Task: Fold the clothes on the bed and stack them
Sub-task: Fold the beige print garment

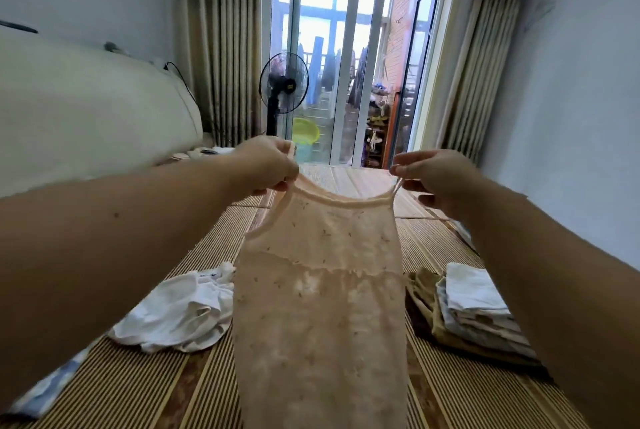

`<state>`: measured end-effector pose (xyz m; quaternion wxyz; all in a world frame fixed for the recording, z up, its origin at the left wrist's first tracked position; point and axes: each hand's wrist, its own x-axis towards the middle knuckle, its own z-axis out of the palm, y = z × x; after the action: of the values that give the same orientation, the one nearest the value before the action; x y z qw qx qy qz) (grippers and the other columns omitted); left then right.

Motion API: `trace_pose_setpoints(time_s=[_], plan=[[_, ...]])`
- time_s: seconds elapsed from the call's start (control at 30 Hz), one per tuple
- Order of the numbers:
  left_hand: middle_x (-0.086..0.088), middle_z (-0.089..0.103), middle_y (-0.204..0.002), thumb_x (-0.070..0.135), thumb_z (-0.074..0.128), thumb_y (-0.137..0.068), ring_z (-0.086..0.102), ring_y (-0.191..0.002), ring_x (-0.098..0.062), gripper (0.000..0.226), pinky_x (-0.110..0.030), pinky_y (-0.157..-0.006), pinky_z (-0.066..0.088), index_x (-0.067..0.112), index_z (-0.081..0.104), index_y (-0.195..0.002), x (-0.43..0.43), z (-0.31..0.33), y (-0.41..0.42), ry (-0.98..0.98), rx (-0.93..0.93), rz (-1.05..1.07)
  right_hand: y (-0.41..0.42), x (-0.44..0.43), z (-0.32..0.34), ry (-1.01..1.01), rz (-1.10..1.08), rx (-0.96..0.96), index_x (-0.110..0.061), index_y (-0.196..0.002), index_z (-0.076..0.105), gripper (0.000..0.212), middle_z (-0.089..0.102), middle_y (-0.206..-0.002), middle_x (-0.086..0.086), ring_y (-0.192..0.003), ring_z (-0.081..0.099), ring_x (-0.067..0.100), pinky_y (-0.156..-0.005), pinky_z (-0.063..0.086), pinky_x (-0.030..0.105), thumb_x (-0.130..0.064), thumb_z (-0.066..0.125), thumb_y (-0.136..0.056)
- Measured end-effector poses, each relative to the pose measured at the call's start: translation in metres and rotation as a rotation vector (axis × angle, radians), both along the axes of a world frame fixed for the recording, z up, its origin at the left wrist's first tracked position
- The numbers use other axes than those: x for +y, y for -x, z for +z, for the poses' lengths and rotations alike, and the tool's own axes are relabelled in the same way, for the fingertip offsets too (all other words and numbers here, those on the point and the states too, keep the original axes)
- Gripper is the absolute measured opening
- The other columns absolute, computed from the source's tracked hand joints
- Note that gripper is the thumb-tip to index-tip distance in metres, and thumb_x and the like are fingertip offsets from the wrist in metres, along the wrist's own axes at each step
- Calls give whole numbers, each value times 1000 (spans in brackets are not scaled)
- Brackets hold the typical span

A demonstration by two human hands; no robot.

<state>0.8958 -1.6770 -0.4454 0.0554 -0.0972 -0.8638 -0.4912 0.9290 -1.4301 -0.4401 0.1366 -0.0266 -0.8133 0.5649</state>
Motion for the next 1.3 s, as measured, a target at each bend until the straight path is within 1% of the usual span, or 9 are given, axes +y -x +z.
trace_pose_setpoints(time_s=[0.23, 0.37, 0.5, 0.57, 0.77, 0.9, 1.07, 1.2, 1.3], plan=[[-8, 59, -106, 7, 61, -87, 61, -76, -16, 66, -19, -49, 47, 23, 35, -146, 35, -91, 107, 46, -131, 18, 113, 8, -101, -36, 8, -129, -11, -119, 62, 33, 67, -104, 4, -80, 60, 9, -43, 40, 12, -4, 63, -87], [-11, 56, -126, 15, 63, -87, 62, -83, -18, 71, -25, -57, 46, 26, 30, -148, 55, -140, 156, 86, -188, 22, 163, 6, -155, -25, 31, -178, -7, -137, 49, 53, 55, -133, 16, -105, 60, 22, -71, 50, 24, 3, 62, -87], [-9, 66, -105, 24, 63, -89, 64, -82, -20, 33, -23, -54, 49, 9, 64, -119, 52, -191, 166, 393, -338, -53, 176, 10, -204, -221, 97, -424, -16, -143, 42, 61, 50, -139, 16, -107, 61, 25, -84, 56, 36, -8, 66, -87], [-7, 63, -124, 29, 65, -88, 62, -105, -23, 40, -26, -80, 48, 13, 63, -124, 43, -220, 154, 564, -369, -132, 164, 13, -228, -384, 80, -454, -15, -138, 48, 56, 59, -129, 12, -92, 64, 15, -69, 55, 26, -12, 69, -86], [12, 41, -135, 53, 70, -72, 39, -127, -12, 53, -25, -101, 34, 45, 55, -123, 5, -262, 67, 787, -258, -397, 65, 20, -258, -591, 331, -476, -29, -84, 68, 9, 69, -81, -8, -74, 66, 3, -70, 57, 21, -30, 75, -78], [7, 14, -151, 79, 64, -53, 11, -140, -22, 83, -40, -113, 18, 59, 34, -128, -14, -267, 12, 1010, -424, -659, -3, 12, -257, -596, 624, -773, -48, -103, 63, 42, 63, -108, -22, -99, 60, -2, -87, 50, 24, -47, 81, -65], [-1, -30, -155, 81, 64, -55, -24, -143, -30, 118, -49, -117, 0, 55, -14, -140, -14, -295, -39, 1165, -464, -723, -48, -16, -280, -1008, 628, -708, -56, -134, 23, 105, 15, -152, -17, -141, 17, 21, -114, 25, 48, -73, 74, -43], [-9, 22, -157, 58, 44, -91, 28, -141, -32, 48, -40, -112, 31, 46, 39, -137, -5, -305, -52, 998, -200, -513, -51, -26, -291, -1027, 435, -518, -42, -121, 56, 39, 54, -128, -8, -118, 52, 16, -94, 48, 35, -48, 59, -83], [7, 66, -95, 35, 45, -95, 60, -88, -14, 23, -27, -73, 48, 28, 66, -88, -3, -294, -39, 650, -79, -237, -37, -17, -282, -695, 164, -436, -30, -103, 67, 20, 64, -90, -12, -85, 63, 7, -63, 46, 17, -25, 50, -94]])
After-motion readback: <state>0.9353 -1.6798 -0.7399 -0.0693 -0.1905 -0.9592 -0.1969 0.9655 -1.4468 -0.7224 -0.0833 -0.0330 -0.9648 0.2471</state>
